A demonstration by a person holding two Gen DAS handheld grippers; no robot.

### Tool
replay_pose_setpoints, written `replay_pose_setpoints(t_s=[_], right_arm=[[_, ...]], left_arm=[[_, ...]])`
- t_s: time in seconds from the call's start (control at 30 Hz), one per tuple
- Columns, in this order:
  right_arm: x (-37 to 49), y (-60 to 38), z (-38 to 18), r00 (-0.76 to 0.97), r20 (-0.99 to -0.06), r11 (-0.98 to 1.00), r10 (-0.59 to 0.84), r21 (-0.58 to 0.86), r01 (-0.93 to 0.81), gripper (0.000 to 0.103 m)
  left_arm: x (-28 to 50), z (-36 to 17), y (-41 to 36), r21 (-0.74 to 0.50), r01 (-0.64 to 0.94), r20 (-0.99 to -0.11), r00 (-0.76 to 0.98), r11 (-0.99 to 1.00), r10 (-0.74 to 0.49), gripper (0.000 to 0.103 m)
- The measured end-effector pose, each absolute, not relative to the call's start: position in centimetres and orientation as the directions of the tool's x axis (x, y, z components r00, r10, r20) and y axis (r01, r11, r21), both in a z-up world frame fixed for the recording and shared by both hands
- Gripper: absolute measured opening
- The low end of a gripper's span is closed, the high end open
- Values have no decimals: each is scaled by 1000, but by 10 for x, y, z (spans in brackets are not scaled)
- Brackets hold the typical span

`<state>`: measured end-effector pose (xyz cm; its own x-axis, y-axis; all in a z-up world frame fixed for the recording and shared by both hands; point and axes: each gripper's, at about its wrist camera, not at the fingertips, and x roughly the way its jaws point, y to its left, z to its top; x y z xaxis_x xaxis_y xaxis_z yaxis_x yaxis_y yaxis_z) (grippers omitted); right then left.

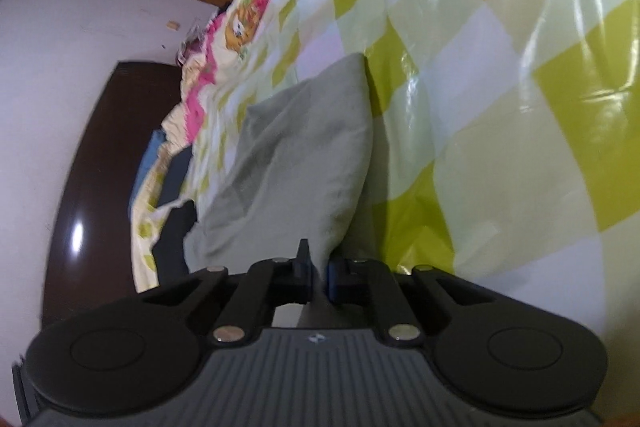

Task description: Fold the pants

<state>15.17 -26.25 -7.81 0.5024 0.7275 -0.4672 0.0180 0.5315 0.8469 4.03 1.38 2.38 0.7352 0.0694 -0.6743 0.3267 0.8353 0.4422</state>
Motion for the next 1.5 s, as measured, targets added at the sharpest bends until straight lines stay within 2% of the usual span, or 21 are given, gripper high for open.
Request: replay_pose_setpoints(t_s=[0.2,0.37,0.47,0.63,0.77,0.87,1.07,1.23,1.4,1.47,1.5], right_arm=[[129,-308,-59,574,-521,618,632,785,33,4],[105,-342,-52,615,-578,669,536,736,108,4],[100,-350,-52,618,-562,646,549,755,112,7],[100,-341,-57,606,-602,679,521,722,134,11],[96,-345,-59,640,-568,646,518,750,143,12],[91,-343,-64,659,-559,636,503,756,155,12],[89,-345,-70,680,-532,601,505,782,166,10],[93,-347,-75,655,-559,612,509,770,181,9],[93,-349,-74,660,-531,595,532,789,156,14],[94,-348,-75,670,-510,580,540,802,143,24],[96,-347,-76,667,-510,581,543,802,140,25]], left_arm=[[52,26,-20,402,380,-661,750,833,-23,80],[79,-5,-54,361,442,-684,724,821,-90,80],[85,-28,-57,332,458,-727,682,825,-86,80],[78,-14,-58,340,426,-692,717,839,-84,80],[85,0,-62,410,373,-598,799,833,-63,83],[114,-7,-65,434,326,-571,821,840,-23,83],[184,-43,-77,527,269,-583,804,806,113,84],[195,-50,-84,566,280,-578,806,775,130,85],[161,-21,-66,485,225,-562,820,845,104,85],[133,-18,-58,451,236,-561,825,861,68,85],[122,-20,-57,450,243,-561,826,859,60,85]])
